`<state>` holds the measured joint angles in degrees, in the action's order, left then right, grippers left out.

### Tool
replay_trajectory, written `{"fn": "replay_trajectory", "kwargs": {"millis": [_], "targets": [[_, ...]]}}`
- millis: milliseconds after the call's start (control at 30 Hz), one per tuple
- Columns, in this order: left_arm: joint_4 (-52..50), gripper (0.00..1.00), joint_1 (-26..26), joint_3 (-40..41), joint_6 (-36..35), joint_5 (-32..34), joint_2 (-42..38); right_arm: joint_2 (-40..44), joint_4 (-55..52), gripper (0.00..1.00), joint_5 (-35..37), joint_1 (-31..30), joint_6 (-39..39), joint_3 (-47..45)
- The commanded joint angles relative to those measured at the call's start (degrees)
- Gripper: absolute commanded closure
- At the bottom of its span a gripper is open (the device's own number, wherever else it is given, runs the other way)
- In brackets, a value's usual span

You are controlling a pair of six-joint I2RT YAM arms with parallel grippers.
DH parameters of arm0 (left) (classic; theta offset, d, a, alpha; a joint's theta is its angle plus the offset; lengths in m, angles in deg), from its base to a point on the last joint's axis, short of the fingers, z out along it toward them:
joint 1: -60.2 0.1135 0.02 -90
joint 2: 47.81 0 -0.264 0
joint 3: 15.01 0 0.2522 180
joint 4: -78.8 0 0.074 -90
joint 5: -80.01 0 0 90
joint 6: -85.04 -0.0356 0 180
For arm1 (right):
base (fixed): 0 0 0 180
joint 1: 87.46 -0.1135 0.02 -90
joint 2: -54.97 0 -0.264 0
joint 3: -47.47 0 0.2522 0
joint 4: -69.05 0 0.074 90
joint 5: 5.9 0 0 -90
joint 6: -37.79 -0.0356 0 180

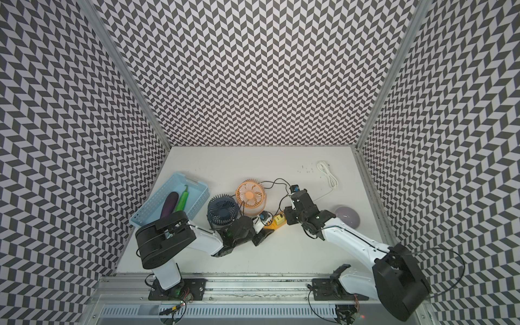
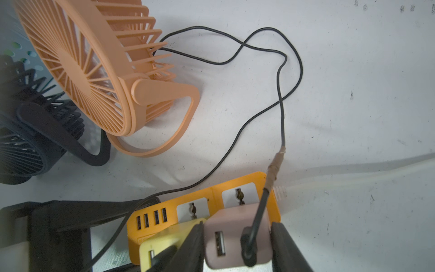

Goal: Unplug the desk fan from the power strip
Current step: Remove the plug from the socket.

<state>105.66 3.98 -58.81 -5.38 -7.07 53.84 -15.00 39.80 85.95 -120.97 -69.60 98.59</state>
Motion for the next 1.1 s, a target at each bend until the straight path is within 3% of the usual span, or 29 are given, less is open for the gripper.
{"fn": "replay_trajectory", "kwargs": {"millis": [0,100,267,533,733,1067], "targets": [[-2.47,0.74,0.06,-0.31,-0.01,0.95,0.61,0.67,4.0,0.9,-3.78,1.83,-2.16,1.92],[-2.38,0.74,-0.02,-0.19,0.06,0.95,0.51,1.37,4.21,0.9,-4.96,4.75,-2.51,1.24],[-2.39,0.74,-0.03,-0.29,0.0,1.04,0.51,1.33,3.62,0.9,-6.02,4.64,-1.2,1.92],[-2.27,0.74,-0.09,-0.61,0.0,0.96,1.05,1.52,1.97,0.9,1.06,-1.88,-0.05,2.75],[-2.25,0.75,-0.12,-0.59,0.08,0.87,0.94,1.24,1.64,0.9,2.42,-1.96,-1.14,3.06],[-2.22,0.75,-0.24,-0.02,0.03,1.19,0.74,0.75,2.83,0.9,-1.85,1.7,-2.0,2.43]]}}
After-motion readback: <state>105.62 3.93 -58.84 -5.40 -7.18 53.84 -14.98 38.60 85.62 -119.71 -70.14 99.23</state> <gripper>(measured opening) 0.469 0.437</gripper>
